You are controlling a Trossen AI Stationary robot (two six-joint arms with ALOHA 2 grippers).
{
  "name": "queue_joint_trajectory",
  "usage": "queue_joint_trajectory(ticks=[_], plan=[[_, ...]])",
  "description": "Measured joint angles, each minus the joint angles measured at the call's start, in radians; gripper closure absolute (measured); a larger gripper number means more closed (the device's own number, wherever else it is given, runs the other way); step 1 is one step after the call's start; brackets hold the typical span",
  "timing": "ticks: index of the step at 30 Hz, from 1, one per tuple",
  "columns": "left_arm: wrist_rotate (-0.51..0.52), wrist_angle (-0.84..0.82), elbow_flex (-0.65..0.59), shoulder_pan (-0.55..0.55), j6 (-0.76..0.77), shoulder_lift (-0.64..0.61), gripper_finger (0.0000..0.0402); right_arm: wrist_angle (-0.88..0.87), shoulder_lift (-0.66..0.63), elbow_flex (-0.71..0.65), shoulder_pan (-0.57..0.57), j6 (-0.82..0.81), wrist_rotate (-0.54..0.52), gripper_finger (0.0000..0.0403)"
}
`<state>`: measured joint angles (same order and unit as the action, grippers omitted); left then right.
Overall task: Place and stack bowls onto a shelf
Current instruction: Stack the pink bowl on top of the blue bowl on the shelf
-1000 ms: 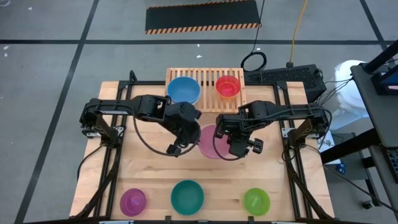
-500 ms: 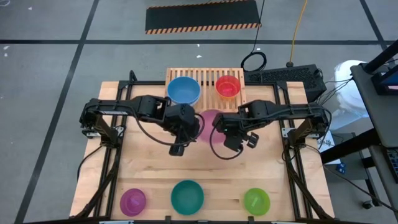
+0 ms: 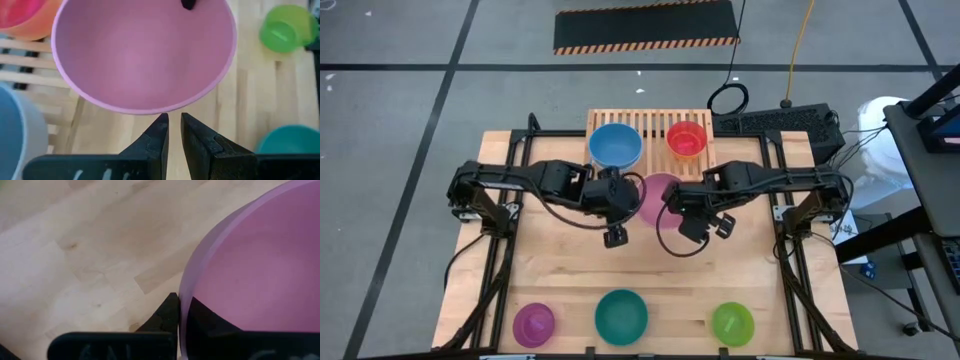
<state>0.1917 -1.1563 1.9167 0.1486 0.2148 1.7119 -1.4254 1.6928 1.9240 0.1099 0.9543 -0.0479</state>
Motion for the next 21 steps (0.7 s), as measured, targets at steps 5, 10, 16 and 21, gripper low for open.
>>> queue_joint_trajectory(ticks=[5, 10, 16, 21], plan=[[0.053, 0.002, 0.0, 0.018, 0.252, 0.0, 0.0346, 0.0, 0.0, 0.0, 0.0, -0.038, -0.113, 0.0403], [0.111, 0.001, 0.0, 0.018, 0.502, 0.0, 0.0346, 0.0, 0.0, 0.0, 0.0, -0.046, -0.137, 0.0403], [0.211, 0.001, 0.0, 0.022, 0.728, 0.0, 0.0346, 0.008, 0.0, 0.0, 0.0, -0.052, -0.14, 0.0403], [0.211, 0.011, 0.0, 0.023, 0.883, 0.0, 0.0346, 0.008, 0.0, 0.0, 0.0, -0.043, -0.142, 0.0403]])
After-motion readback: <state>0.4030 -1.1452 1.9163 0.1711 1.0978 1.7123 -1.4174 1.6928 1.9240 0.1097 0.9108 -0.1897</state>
